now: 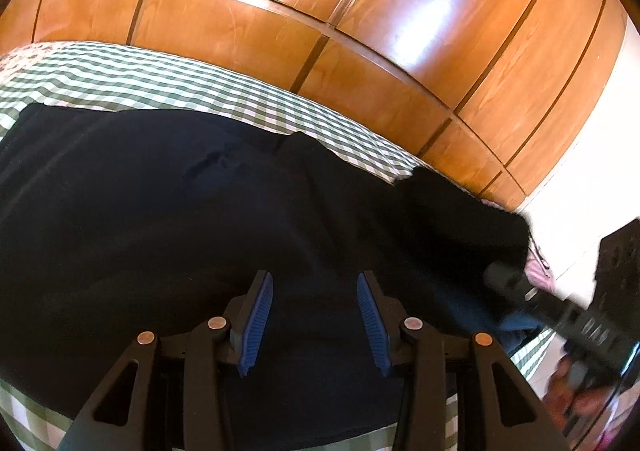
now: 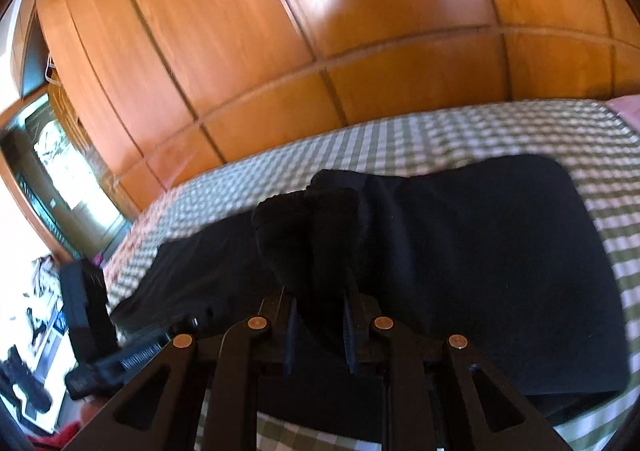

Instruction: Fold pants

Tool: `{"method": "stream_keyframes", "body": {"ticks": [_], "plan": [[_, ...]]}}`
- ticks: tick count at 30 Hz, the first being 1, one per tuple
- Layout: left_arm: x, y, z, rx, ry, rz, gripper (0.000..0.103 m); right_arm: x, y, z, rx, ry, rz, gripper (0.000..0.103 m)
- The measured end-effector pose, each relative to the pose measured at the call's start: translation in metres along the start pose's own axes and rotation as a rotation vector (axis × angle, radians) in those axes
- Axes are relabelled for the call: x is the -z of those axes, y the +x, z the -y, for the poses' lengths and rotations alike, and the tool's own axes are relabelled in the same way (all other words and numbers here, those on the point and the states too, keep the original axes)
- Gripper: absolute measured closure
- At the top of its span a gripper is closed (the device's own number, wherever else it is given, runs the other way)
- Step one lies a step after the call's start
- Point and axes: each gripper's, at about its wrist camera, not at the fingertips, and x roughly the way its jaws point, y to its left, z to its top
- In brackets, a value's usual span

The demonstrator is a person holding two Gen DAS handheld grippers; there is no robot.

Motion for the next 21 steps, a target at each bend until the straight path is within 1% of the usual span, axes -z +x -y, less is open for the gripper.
{"method": "stream_keyframes", "body": {"ticks": [3,5,8,10,12,13,14,15,16,17,19,21], "plan": [[0.000,-0.001,0.001,0.026,-0.027,0.003,0.058,0.010,0.011,-0.002,-0.004,-0.014,-0.033,0.084],[-0.001,-0.001,0.003,0.048,-0.042,0.003,0.058,0.015,0.016,-0.003,-0.022,-0.023,-0.044,0.084],[-0.001,0.001,0.006,0.081,-0.057,-0.015,0.058,0.026,0.026,-0.003,-0.048,-0.040,-0.094,0.080],[-0.002,0.002,0.008,0.101,-0.069,-0.027,0.058,0.032,0.026,-0.002,-0.051,-0.043,-0.086,0.077],[-0.003,0.002,0.010,0.123,-0.084,-0.031,0.058,0.035,0.022,-0.003,-0.066,-0.055,-0.085,0.068],[-0.003,0.002,0.011,0.137,-0.094,-0.031,0.058,0.034,0.018,-0.002,-0.089,-0.056,-0.089,0.064],[-0.005,0.002,0.012,0.157,-0.108,-0.035,0.057,0.032,0.011,0.001,-0.114,-0.050,-0.087,0.053],[-0.006,0.002,0.012,0.173,-0.120,-0.038,0.055,0.032,0.004,0.003,-0.140,-0.040,-0.076,0.044],[-0.008,0.003,0.014,0.194,-0.135,-0.037,0.049,0.031,-0.006,0.006,-0.156,-0.028,-0.054,0.042],[-0.010,0.003,0.015,0.221,-0.156,-0.037,0.041,0.030,-0.019,0.011,-0.151,-0.021,-0.017,0.042],[-0.014,0.009,0.018,0.267,-0.194,-0.048,0.034,0.027,-0.042,0.025,-0.124,-0.010,0.055,0.042],[-0.018,0.019,0.022,0.268,-0.202,-0.083,0.033,0.023,-0.065,0.048,-0.091,0.034,0.127,0.043]]}}
